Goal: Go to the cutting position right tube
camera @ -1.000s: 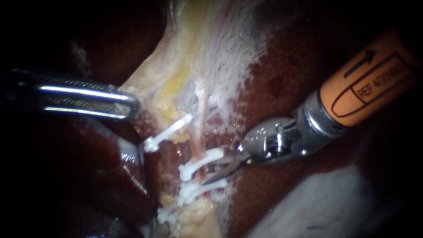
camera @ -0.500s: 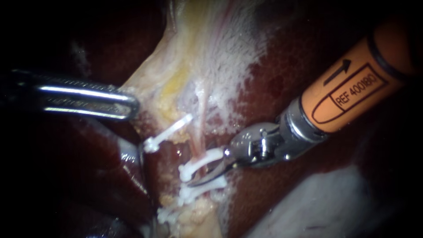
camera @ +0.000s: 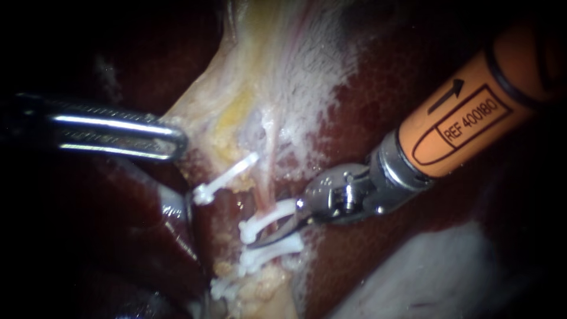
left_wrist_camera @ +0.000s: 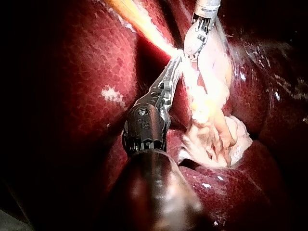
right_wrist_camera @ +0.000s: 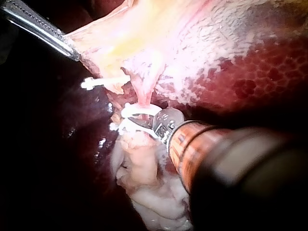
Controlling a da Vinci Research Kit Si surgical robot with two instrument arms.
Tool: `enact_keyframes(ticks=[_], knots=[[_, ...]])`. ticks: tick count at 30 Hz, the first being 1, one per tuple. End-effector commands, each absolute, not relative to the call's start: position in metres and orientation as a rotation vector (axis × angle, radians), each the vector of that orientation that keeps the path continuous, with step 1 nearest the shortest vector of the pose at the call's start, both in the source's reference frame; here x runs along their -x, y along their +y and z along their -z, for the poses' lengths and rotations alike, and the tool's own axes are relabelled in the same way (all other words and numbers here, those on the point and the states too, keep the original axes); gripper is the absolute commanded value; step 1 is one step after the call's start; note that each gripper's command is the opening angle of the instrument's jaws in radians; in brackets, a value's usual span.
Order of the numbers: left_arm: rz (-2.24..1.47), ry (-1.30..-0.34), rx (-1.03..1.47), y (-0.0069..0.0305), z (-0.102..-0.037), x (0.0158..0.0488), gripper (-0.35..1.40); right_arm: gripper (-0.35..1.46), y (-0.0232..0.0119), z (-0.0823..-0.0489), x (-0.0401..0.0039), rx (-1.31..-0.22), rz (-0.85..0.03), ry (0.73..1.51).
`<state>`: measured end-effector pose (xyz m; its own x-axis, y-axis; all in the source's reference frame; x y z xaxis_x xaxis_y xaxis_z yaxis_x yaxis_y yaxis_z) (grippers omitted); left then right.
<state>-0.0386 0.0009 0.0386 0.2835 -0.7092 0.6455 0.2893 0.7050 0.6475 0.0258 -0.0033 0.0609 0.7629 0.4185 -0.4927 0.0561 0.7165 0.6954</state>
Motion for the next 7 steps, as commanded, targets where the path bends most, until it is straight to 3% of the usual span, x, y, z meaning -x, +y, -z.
enact_keyframes(ticks=[1,7], knots=[[0.699,-1.092,-0.451,0.0009,-0.0386,0.0386,-0.35,0.19,-0.0033,-0.0609,-0.0258,-0.757,-0.218,0.687],[0.699,-1.092,-0.451,0.0009,-0.0386,0.0387,-0.35,0.19,-0.0033,-0.0609,-0.0258,-0.757,-0.217,0.687]])
